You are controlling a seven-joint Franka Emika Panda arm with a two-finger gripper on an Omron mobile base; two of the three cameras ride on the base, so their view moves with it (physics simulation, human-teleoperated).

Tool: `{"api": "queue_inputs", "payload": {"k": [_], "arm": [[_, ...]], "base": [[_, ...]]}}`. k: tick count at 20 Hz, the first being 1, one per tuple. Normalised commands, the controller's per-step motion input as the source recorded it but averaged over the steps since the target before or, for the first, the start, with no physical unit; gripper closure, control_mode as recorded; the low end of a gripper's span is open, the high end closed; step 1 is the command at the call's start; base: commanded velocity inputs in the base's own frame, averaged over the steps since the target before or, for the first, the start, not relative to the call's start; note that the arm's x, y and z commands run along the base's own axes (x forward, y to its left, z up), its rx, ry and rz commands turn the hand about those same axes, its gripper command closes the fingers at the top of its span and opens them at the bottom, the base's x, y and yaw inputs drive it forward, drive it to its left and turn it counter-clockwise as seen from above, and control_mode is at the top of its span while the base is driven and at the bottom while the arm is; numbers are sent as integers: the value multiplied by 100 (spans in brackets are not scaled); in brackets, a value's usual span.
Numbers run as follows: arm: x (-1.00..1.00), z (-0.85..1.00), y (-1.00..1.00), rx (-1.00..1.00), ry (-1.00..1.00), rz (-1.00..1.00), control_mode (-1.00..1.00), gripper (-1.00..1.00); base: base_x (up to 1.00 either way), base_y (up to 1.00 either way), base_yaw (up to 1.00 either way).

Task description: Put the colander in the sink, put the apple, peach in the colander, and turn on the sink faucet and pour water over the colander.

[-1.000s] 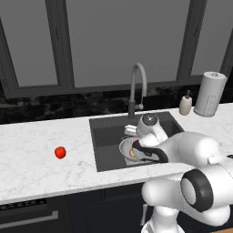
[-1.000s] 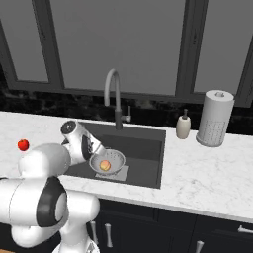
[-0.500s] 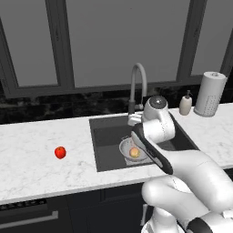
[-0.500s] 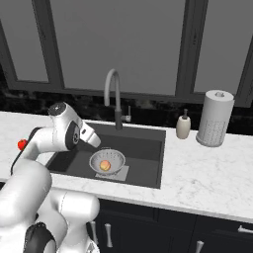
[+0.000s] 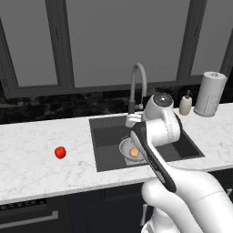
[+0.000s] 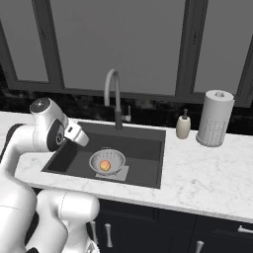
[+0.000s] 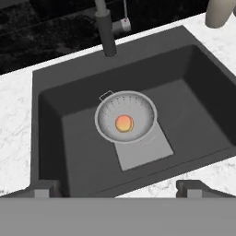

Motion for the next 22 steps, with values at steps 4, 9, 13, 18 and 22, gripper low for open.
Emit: {"api": "queue_inputs", "payload": {"k": [4,9,13,18,22], "arm": [[-11,0,71,0,10,22,-100,-100],[0,0,82,0,8,18,-100,-100],[0,0,93,0,12,12,-100,-100],[0,0,95,0,19,12,-100,-100],[0,-3,91,0,18,12,-100,-100]], "base": [[0,0,0],[0,0,0],[0,0,0],[0,0,0],[0,0,0]]}}
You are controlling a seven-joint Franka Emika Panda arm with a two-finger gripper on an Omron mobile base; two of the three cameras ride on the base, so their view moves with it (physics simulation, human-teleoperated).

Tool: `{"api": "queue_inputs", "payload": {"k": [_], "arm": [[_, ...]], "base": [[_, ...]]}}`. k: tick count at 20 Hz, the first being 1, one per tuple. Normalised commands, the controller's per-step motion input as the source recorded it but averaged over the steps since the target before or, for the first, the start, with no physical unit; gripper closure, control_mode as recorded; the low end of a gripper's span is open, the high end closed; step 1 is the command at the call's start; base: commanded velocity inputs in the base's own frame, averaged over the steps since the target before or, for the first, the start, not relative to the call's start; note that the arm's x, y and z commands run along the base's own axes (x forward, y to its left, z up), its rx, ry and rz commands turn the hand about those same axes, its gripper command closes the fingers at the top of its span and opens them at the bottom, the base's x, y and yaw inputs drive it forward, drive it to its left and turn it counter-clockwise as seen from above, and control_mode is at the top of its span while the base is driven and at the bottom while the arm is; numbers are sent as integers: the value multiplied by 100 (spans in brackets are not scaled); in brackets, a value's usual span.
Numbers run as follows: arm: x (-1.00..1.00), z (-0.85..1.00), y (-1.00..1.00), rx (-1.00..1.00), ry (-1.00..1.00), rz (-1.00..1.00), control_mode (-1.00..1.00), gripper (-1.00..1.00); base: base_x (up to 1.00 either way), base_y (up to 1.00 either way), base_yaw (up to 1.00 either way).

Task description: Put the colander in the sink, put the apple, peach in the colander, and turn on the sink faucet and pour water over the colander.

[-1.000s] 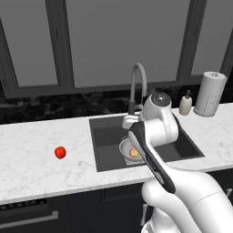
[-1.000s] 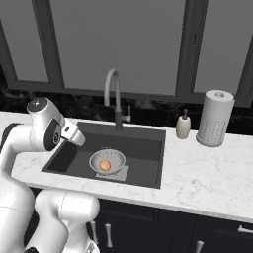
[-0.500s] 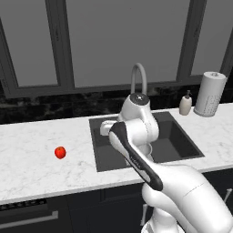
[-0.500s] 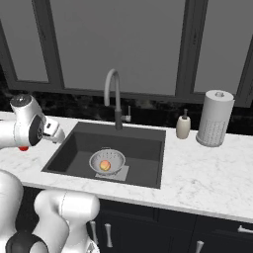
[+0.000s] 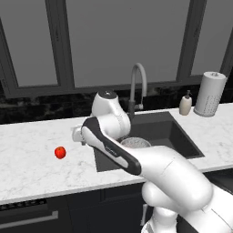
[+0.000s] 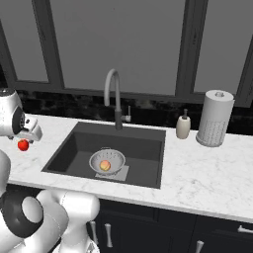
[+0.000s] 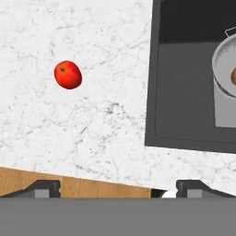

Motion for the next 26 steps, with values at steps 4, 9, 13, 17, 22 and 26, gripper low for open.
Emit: {"api": "queue_inputs", "payload": {"k": [4,9,13,17,22,26], "arm": [[0,-9,62,0,13,15,-100,-100],[2,-1,31,0,10,3,-100,-100],[4,-9,23,0,8,0,-100,-100],[2,-32,20,0,3,0,-100,-100],[1,-41,21,0,3,0,-100,-100],[1,-44,23,0,2,0,-100,-100]], "base": [[0,0,0],[0,0,0],[0,0,0],[0,0,0],[0,0,0],[0,0,0]]}}
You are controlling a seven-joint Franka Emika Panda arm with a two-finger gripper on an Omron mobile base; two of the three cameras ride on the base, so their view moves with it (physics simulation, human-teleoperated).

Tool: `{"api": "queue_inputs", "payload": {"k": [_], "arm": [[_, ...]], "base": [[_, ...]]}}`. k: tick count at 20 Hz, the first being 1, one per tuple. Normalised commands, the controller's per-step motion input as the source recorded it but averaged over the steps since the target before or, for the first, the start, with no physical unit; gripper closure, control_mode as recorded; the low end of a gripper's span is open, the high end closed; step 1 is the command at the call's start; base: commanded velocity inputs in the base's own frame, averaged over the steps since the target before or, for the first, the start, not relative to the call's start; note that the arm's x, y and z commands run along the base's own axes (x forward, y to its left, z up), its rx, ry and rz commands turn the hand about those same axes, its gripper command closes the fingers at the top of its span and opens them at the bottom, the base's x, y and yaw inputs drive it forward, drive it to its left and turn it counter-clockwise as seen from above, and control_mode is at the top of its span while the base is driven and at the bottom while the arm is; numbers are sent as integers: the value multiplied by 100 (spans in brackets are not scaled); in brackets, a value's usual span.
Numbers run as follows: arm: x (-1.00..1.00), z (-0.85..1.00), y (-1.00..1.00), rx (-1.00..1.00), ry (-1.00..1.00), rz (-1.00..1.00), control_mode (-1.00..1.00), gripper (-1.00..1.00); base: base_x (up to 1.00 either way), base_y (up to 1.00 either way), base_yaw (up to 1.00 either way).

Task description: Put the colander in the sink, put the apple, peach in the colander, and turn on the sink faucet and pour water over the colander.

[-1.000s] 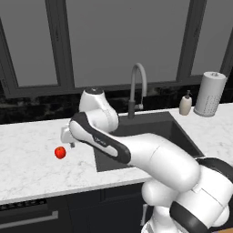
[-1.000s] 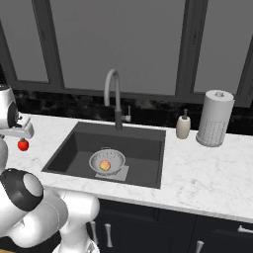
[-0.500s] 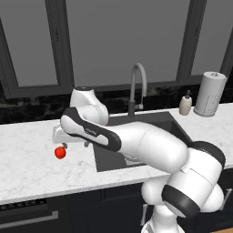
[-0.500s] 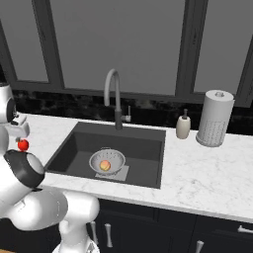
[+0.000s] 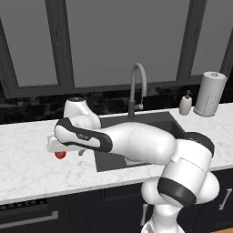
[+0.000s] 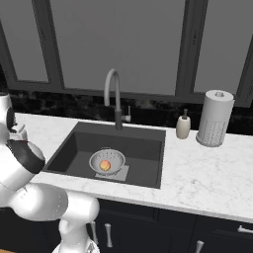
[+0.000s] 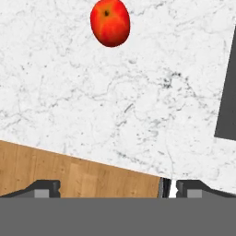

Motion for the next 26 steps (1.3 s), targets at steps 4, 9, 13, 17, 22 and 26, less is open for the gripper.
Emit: {"api": "queue_inputs", "payload": {"k": [4,9,13,17,22,26], "arm": [[7,-38,24,0,2,0,-100,-100],[12,-25,24,0,4,0,-100,-100],[11,-16,1,0,1,0,-100,-100],[43,-21,0,-4,-4,0,-100,-100],[48,-16,0,-8,-13,0,-100,-100],[44,-7,0,-8,-19,0,-100,-100]], "base": [[0,0,0],[0,0,0],[0,0,0],[0,0,0],[0,0,0],[0,0,0]]}}
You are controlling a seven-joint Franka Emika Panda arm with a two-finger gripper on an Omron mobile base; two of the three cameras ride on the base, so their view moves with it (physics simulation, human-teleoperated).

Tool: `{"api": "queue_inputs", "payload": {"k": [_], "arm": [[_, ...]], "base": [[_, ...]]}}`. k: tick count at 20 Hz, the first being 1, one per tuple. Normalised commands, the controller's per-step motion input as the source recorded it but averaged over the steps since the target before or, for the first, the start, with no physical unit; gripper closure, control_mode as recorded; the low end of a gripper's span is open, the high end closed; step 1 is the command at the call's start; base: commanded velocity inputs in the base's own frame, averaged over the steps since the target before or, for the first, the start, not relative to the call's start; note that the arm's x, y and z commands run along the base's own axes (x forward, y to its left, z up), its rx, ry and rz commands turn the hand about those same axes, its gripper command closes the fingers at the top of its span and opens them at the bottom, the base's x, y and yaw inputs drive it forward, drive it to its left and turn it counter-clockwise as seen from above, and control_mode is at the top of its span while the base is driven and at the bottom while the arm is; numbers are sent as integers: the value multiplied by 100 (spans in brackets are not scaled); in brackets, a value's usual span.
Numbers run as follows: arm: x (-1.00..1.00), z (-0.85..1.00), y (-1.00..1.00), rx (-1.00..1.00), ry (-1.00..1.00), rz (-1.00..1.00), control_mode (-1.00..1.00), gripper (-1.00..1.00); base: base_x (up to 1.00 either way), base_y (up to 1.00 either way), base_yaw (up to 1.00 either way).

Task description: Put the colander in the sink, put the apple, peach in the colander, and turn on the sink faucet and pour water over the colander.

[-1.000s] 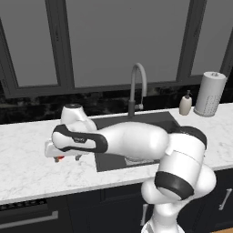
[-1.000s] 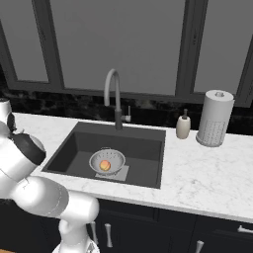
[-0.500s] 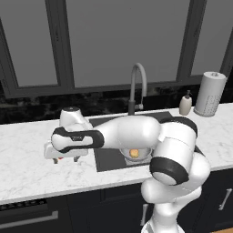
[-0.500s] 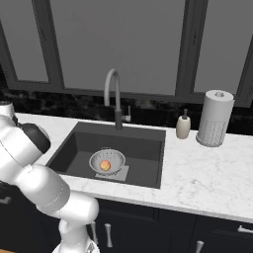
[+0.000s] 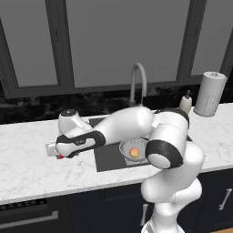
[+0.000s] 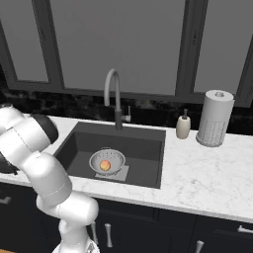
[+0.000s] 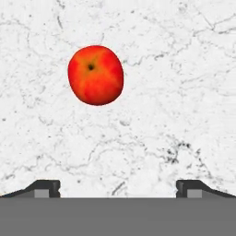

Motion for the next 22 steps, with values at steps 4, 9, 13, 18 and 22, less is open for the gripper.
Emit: {"api": "queue_inputs", "payload": {"k": [4,9,13,18,22], "arm": [[34,0,6,-1,-10,0,-100,-100],[14,0,10,0,2,0,-100,-100],[29,-3,9,0,1,0,-100,-100],[32,-12,0,0,0,0,-100,-100],[24,-32,4,-1,0,0,-100,-100]], "base": [[0,0,0],[0,0,0],[0,0,0],[0,0,0],[0,0,0]]}}
